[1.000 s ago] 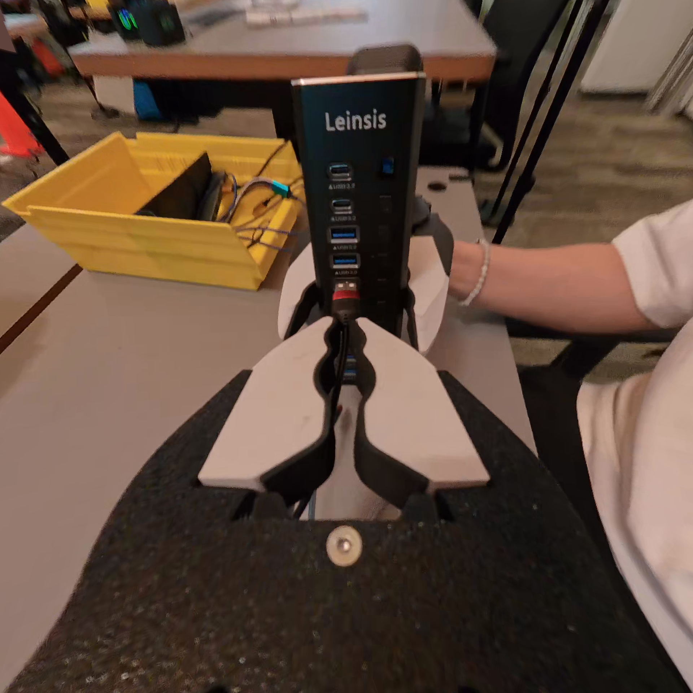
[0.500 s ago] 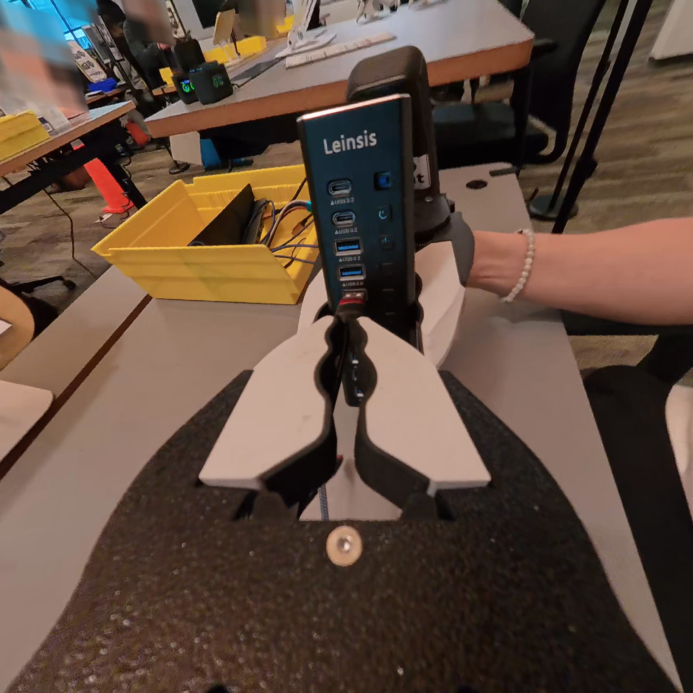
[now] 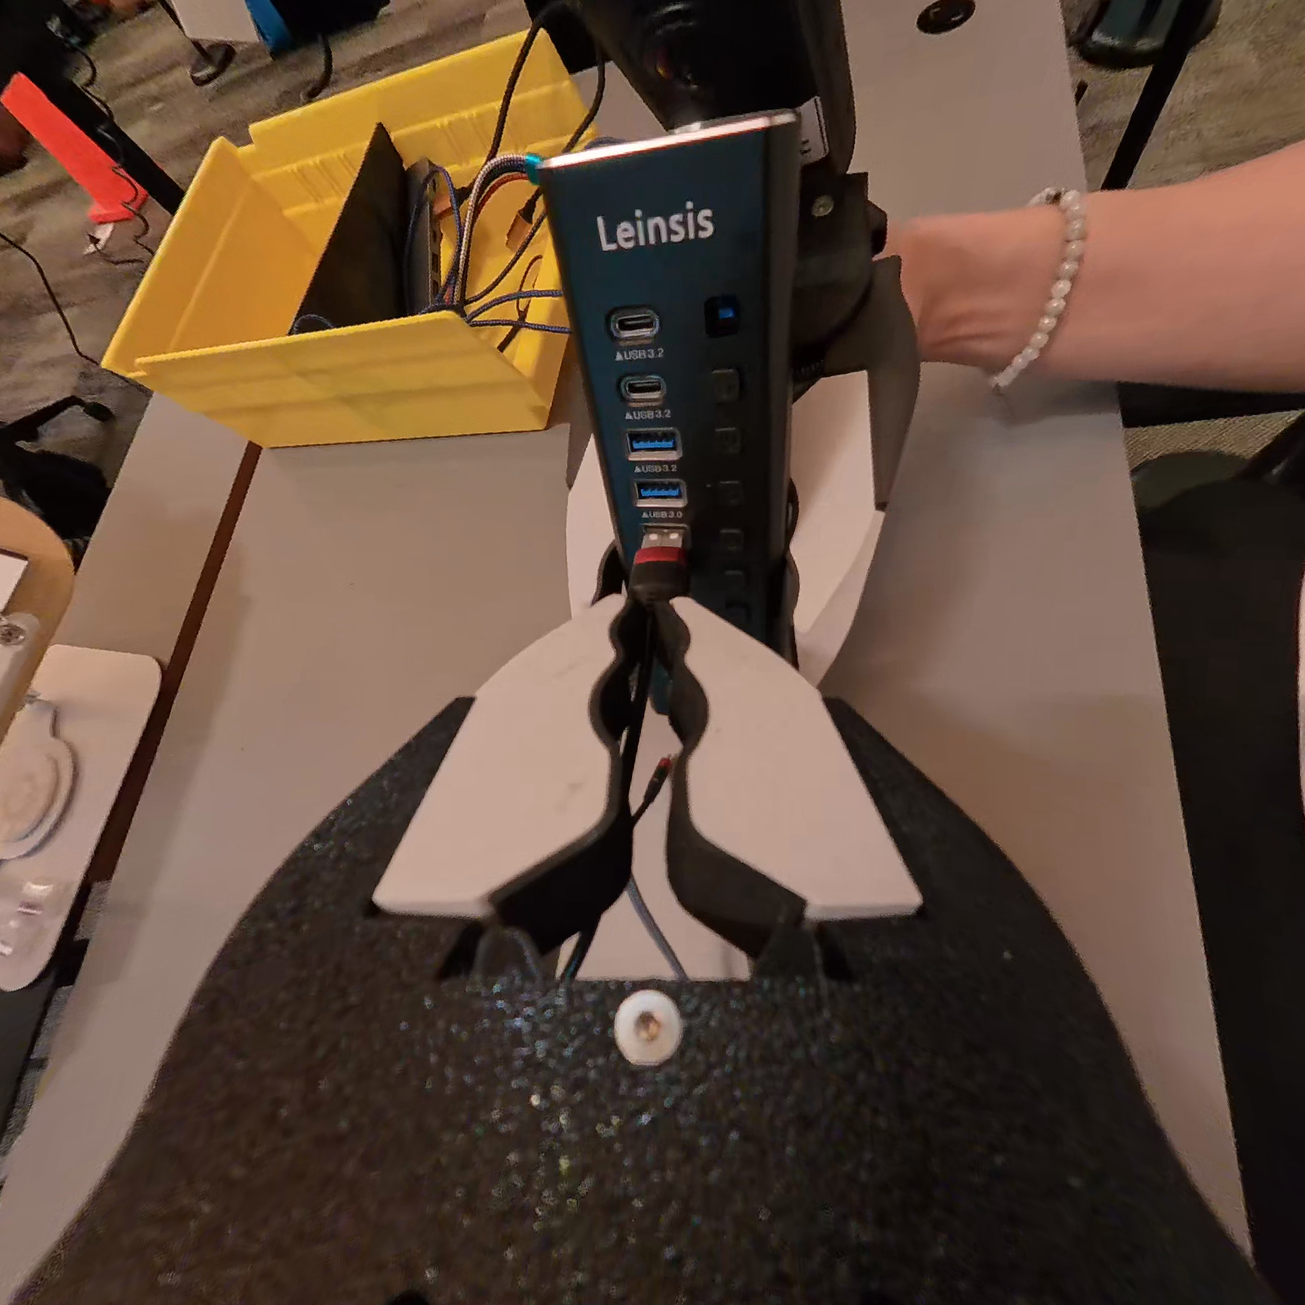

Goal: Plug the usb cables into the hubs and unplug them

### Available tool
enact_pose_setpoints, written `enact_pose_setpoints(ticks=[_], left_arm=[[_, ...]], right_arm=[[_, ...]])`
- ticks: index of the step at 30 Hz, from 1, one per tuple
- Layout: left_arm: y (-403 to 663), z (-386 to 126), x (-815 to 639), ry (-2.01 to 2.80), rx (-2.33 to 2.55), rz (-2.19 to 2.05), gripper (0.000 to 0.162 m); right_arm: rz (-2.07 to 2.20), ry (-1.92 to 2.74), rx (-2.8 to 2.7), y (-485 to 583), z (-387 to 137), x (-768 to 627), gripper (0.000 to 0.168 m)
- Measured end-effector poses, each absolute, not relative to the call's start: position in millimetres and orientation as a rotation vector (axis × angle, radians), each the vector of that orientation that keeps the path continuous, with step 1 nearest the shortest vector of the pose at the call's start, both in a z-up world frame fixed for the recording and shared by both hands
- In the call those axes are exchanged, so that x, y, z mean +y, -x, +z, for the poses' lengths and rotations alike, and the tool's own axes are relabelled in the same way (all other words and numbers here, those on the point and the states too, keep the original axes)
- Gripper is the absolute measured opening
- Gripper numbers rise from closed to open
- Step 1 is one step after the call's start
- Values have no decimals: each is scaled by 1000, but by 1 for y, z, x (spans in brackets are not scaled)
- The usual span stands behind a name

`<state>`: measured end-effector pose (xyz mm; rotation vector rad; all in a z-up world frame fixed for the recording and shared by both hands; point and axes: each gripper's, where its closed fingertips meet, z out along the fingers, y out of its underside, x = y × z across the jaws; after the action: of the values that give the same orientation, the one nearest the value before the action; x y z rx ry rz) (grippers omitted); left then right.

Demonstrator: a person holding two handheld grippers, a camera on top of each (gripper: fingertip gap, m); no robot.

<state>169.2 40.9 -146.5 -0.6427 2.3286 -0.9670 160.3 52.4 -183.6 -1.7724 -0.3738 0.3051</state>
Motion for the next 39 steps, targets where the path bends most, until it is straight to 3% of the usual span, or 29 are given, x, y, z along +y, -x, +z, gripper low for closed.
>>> enact_pose_setpoints(ticks=[17, 19, 22, 25, 28, 32, 34, 37, 39], left_arm=[[-171, -154, 44, 770, 2175, -1310, 7], [-173, -151, 46, 779, 2133, -1305, 19], [-170, -152, 42, 765, 2182, -1328, 25], [-174, -150, 53, 807, 2188, -1215, 55], [-176, -120, 52, 837, 2120, -1202, 74], [-178, -92, 5, 795, 2183, -1325, 86], [-190, -95, -3, 815, 2208, -1278, 84], [-194, -99, -14, 766, 2275, -1301, 60], [-197, -96, -14, 793, 2259, -1343, 60]], right_arm=[[280, 1834, -355, -165, -187, 51, 71], [294, 1820, -348, -164, -185, 52, 71], [359, 1773, -316, -161, -184, 56, 71], [337, 1783, -306, -165, -187, 56, 71], [314, 1790, -310, -166, -185, 57, 71], [310, 1810, -342, -157, -186, 61, 71], [314, 1814, -363, -151, -186, 62, 72], [317, 1804, -365, -150, -182, 62, 71], [332, 1777, -354, -152, -178, 59, 72]])
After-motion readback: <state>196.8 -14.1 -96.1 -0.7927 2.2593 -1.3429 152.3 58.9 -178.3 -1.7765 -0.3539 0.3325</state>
